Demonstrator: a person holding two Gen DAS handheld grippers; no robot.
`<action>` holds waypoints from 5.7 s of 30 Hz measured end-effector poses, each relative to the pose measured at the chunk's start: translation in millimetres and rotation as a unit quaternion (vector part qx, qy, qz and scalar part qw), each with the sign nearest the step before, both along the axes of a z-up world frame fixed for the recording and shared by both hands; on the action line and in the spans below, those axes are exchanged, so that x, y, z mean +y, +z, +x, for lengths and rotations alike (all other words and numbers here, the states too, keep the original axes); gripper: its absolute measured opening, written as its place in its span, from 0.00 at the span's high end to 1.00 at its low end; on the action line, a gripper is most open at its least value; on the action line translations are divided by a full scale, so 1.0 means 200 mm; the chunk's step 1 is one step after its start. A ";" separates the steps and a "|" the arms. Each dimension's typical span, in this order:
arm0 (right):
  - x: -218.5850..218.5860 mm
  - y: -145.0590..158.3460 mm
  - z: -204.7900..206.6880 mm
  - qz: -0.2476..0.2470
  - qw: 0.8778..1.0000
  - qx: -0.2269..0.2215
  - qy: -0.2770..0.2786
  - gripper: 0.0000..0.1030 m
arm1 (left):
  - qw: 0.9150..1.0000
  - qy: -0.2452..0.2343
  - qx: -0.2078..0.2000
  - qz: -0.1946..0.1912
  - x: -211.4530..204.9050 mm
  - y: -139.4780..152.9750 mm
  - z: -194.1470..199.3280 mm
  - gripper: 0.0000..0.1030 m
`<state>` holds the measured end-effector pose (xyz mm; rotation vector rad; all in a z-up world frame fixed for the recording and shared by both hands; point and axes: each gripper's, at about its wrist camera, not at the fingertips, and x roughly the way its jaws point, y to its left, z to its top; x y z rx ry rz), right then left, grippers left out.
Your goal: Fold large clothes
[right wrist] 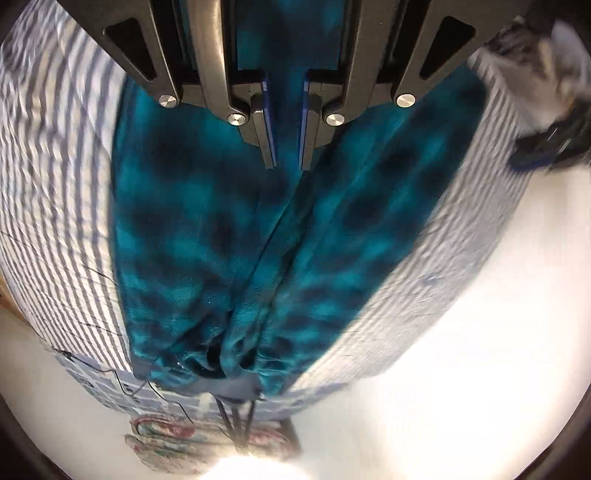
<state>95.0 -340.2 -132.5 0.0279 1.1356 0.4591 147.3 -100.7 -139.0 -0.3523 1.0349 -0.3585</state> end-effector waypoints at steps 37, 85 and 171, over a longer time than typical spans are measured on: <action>-0.58 -0.29 -0.37 0.169 0.973 0.130 -0.090 0.36 | 0.968 0.022 0.175 -0.180 0.10 -0.46 0.01 0.39; -0.50 0.07 0.71 0.140 0.975 0.049 -0.167 0.86 | 0.986 0.104 0.045 -0.126 -0.10 -0.06 1.08 0.87; -0.31 -0.21 0.91 -0.105 0.994 -0.025 -0.017 0.69 | 0.997 -0.015 -0.010 0.081 -0.19 -0.34 1.44 0.76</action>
